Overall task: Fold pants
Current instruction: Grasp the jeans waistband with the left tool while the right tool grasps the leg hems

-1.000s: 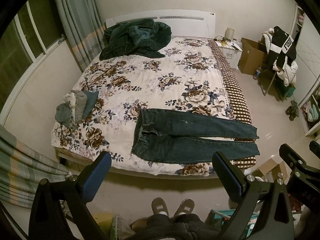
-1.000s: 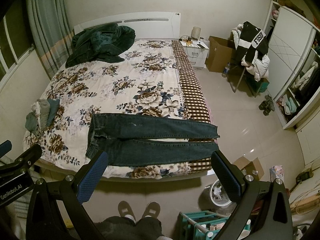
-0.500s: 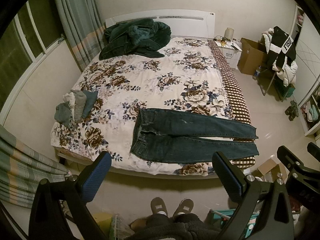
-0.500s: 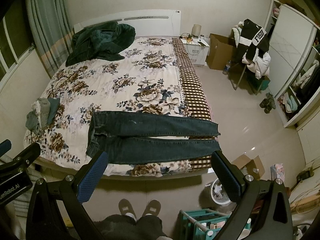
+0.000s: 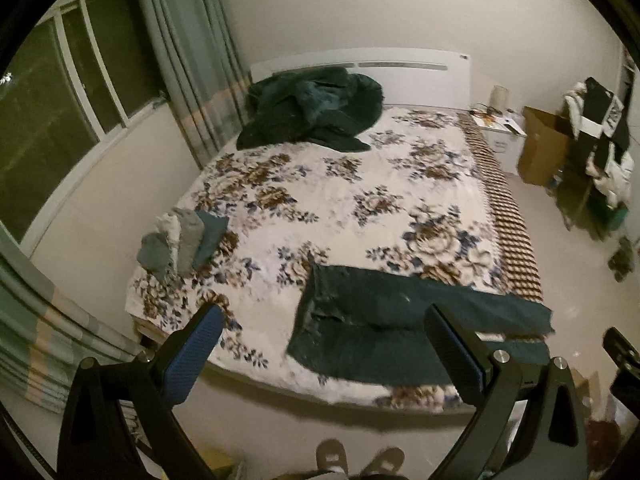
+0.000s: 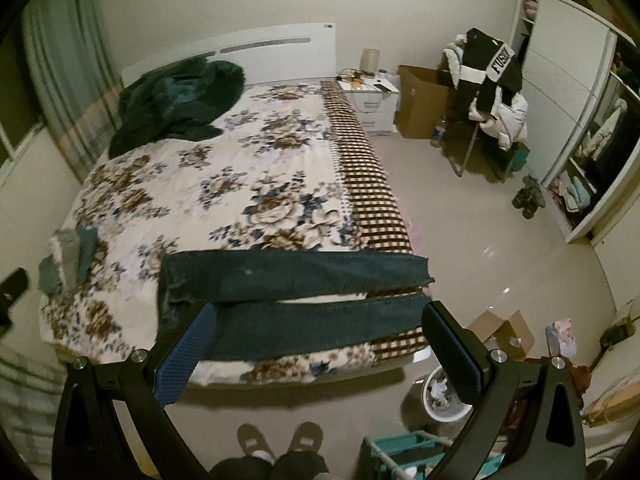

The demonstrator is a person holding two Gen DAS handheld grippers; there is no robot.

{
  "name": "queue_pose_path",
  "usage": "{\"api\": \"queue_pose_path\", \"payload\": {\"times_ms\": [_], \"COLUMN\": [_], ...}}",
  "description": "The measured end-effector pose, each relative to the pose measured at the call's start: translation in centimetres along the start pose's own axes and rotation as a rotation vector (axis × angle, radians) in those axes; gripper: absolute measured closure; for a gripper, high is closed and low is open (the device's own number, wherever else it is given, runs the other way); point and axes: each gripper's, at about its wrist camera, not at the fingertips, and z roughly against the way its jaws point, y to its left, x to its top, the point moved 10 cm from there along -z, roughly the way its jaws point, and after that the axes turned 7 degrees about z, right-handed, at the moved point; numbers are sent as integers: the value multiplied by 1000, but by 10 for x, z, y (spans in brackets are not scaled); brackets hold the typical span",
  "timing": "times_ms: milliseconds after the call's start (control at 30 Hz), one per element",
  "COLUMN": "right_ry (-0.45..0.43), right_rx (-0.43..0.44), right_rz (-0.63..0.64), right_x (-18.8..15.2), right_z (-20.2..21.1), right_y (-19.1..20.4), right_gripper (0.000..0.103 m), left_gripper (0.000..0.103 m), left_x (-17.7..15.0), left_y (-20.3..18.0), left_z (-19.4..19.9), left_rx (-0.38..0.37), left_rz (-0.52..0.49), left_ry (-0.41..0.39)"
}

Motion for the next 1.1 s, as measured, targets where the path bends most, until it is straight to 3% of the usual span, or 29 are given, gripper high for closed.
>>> {"api": "queue_pose_path", "payload": {"times_ms": [167, 333, 600, 800, 900, 1100], "right_ry": [55, 155, 361, 546, 618, 711], "right_rx": [-8, -7, -19, -27, -61, -108], "right_rz": [-17, -72, -244, -408, -488, -645], "right_x": [32, 43, 49, 28, 8, -35], "right_z": [-80, -169, -365, -517, -583, -677], "right_y": [-26, -42, -64, -78, -97, -136], "right_gripper": [0, 0, 0, 0, 0, 0], "left_gripper": [0, 0, 0, 0, 0, 0], "left_x": [-21, -34, -36, -63, -80, -101], "left_y": [-36, -66, -94, -88, -76, -64], "left_z": [-70, -158, -307, -447, -517, -615], "left_rx": [35, 56, 50, 78, 101, 133], "left_rz": [-38, -63, -37, 126, 267, 532], "left_ry": [67, 197, 411, 641, 758, 890]}}
